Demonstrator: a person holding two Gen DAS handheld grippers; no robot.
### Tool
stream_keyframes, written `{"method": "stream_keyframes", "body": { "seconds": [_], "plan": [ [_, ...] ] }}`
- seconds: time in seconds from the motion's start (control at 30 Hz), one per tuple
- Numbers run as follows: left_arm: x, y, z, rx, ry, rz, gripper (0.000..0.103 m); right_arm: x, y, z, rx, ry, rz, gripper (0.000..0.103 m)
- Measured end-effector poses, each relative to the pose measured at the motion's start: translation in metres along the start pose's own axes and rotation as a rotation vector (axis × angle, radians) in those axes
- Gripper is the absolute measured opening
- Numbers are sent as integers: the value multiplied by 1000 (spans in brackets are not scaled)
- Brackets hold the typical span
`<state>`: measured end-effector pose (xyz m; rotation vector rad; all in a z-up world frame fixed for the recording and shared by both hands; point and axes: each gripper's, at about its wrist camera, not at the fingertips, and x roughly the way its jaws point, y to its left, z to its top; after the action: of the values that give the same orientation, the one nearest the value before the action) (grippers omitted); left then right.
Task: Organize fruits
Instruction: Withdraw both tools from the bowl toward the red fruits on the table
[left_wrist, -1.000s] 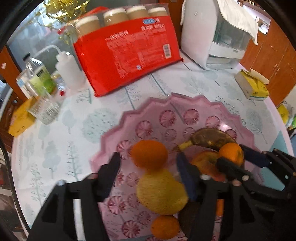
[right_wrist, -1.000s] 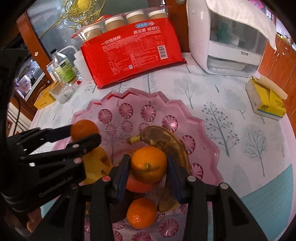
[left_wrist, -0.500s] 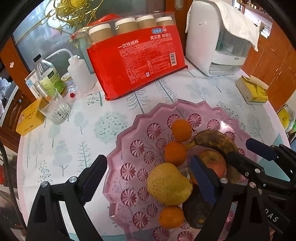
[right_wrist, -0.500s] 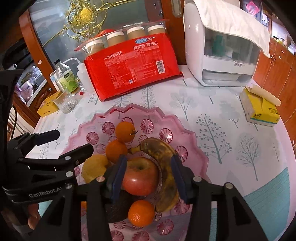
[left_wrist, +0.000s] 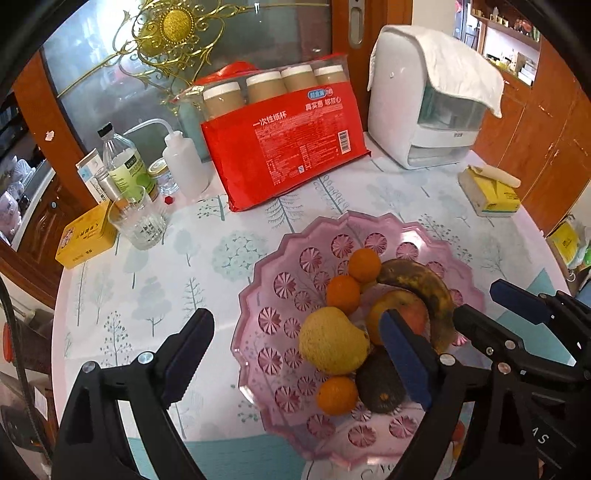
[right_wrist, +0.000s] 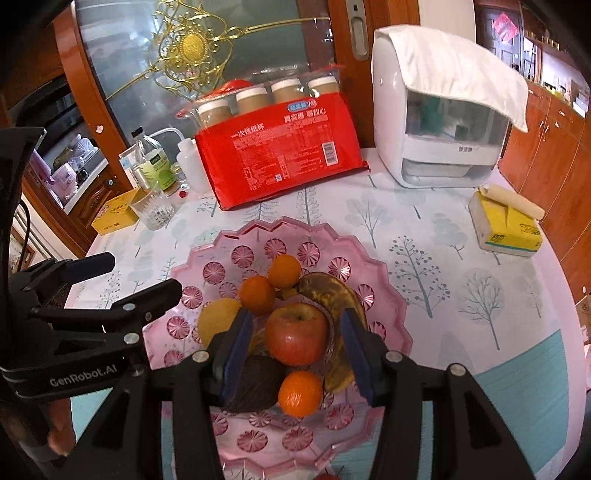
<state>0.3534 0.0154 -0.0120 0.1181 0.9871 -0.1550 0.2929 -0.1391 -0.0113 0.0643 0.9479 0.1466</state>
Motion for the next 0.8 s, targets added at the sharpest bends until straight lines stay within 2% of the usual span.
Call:
{"method": "stream_keyframes", "body": {
  "seconds": [0.27,0.8],
  "plan": [
    [-44,-5,-17,26,-57,11,90,-41,12,-11,-28,-42,-18,50],
    [-119,-12,-67,101,-102,-95,90,-128,29,-59,-53,-114,-73,50]
  ]
}}
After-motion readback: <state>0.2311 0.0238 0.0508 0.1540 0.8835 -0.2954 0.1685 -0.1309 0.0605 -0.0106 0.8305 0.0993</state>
